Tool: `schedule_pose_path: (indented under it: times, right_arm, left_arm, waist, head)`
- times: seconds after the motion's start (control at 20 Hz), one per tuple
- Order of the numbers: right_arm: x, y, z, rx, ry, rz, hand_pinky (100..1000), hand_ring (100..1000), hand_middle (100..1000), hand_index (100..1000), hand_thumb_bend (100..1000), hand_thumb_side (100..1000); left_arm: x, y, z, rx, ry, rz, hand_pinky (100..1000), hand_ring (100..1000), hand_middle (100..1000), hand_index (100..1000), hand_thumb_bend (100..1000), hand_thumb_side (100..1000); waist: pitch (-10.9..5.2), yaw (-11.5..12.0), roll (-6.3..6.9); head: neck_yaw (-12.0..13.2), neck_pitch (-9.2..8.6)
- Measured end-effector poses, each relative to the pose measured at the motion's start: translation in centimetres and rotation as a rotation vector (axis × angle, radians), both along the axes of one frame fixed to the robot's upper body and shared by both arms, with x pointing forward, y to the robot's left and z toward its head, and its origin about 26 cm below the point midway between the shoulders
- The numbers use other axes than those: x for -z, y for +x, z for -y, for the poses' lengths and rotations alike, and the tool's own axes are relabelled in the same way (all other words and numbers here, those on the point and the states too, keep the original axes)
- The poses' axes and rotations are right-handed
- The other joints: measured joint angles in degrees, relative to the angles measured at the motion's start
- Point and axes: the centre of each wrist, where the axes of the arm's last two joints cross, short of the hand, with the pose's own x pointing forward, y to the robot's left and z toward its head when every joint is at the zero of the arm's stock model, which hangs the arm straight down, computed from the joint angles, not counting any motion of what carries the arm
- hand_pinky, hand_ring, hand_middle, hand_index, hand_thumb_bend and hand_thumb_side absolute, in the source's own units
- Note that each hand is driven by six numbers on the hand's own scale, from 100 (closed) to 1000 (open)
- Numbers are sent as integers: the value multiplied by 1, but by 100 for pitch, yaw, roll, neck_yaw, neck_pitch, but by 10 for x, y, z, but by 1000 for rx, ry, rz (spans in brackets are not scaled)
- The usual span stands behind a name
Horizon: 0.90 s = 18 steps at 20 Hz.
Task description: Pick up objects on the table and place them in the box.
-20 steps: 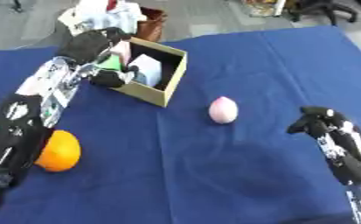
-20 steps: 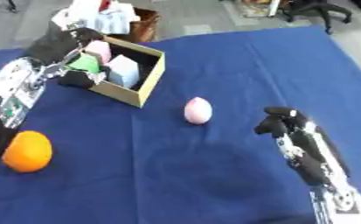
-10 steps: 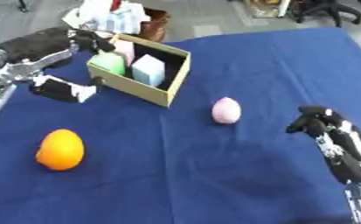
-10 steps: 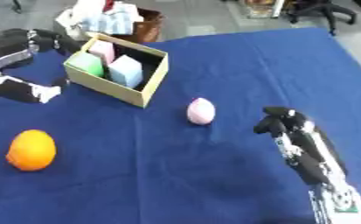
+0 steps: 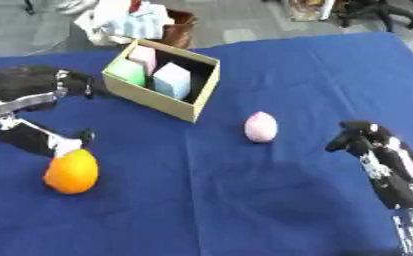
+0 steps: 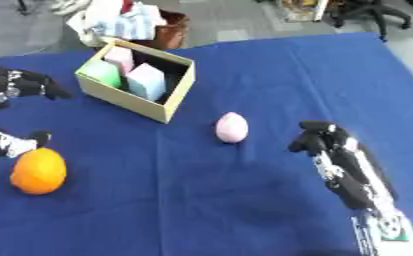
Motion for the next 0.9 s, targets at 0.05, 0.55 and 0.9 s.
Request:
schedule_pose_path:
  times: [0.05, 0.55, 0.9]
  right_arm:
    - [0, 0, 0, 0, -2, 0, 627, 595, 542, 758, 100, 470]
    - [1, -1, 1, 5, -5, -5, 627, 596, 542, 758, 100, 470]
    - [1, -1, 1, 6, -5, -6, 627, 596, 542, 758, 100, 470]
  left_arm:
    - [3, -1, -2, -4, 12, -17, 829, 786, 808, 925, 216, 451]
    - [37, -2, -21, -92, 155, -119, 820, 801, 829, 925, 386, 467]
    - [56, -3, -30, -136, 249, -119, 720, 647, 650, 800, 290, 409]
  waist:
    - [0, 0, 0]
    - [0, -9, 1]
    - [0, -1, 1]
  head:
    - [-3, 0]
    - [-18, 1]
    - [-32, 1]
